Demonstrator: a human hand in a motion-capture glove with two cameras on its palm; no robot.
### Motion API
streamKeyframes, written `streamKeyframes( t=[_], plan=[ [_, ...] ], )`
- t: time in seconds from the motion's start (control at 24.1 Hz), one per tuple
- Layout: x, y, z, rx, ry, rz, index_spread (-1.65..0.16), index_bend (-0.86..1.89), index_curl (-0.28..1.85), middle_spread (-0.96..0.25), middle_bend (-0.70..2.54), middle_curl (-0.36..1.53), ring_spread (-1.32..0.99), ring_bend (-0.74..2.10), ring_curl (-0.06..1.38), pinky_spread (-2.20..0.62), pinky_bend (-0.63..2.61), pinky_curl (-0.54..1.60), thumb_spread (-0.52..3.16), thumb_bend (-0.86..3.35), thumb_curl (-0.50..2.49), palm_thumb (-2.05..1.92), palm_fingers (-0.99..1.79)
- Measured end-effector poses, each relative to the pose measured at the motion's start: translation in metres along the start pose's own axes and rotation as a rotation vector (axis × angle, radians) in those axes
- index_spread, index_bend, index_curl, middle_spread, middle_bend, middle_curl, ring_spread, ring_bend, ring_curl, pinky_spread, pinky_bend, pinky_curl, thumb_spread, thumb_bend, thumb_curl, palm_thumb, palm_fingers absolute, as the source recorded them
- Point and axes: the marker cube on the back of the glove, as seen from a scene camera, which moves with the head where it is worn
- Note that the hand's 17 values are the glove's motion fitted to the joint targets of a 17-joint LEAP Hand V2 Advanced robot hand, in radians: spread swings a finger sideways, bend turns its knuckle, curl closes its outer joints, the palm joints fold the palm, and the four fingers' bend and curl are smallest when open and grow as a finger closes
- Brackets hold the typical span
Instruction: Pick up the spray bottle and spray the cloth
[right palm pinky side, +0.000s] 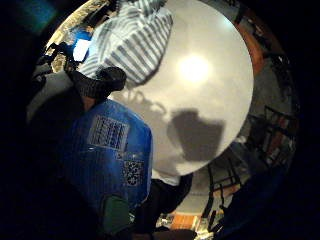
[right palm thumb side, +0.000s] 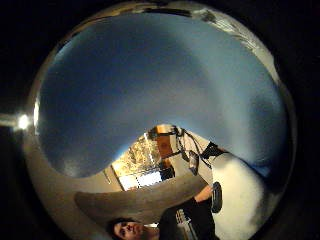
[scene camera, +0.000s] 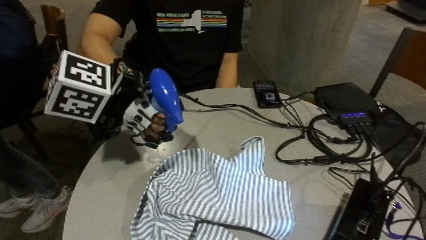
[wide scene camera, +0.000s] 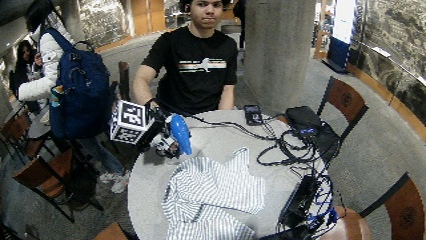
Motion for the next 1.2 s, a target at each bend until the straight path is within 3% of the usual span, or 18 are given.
streamKeyframes(
  t=[0.29,0.54,0.83,1.2],
  plan=[
    [-0.052,0.044,0.038,0.145,-0.187,-0.389,-0.16,0.23,0.59,-0.05,0.37,0.5,-0.05,0.37,0.4,0.16,0.4,0.33,0.52,-0.03,0.71,0.96,1.23],
    [-0.089,0.063,0.122,0.132,-0.262,-0.726,-0.16,0.23,0.6,-0.05,0.37,0.5,-0.06,0.37,0.4,0.15,0.39,0.33,0.52,-0.03,0.72,0.96,1.22],
    [-0.093,0.058,0.204,-0.007,-0.332,-0.756,-0.17,0.23,0.6,-0.05,0.35,0.5,-0.06,0.36,0.4,0.16,0.37,0.33,0.54,-0.03,0.72,0.95,1.19],
    [-0.082,0.041,0.243,-0.063,-0.329,-0.727,-0.17,0.21,0.6,-0.05,0.32,0.49,-0.06,0.35,0.39,0.17,0.34,0.32,0.63,-0.03,0.7,0.94,1.17]
  ],
)
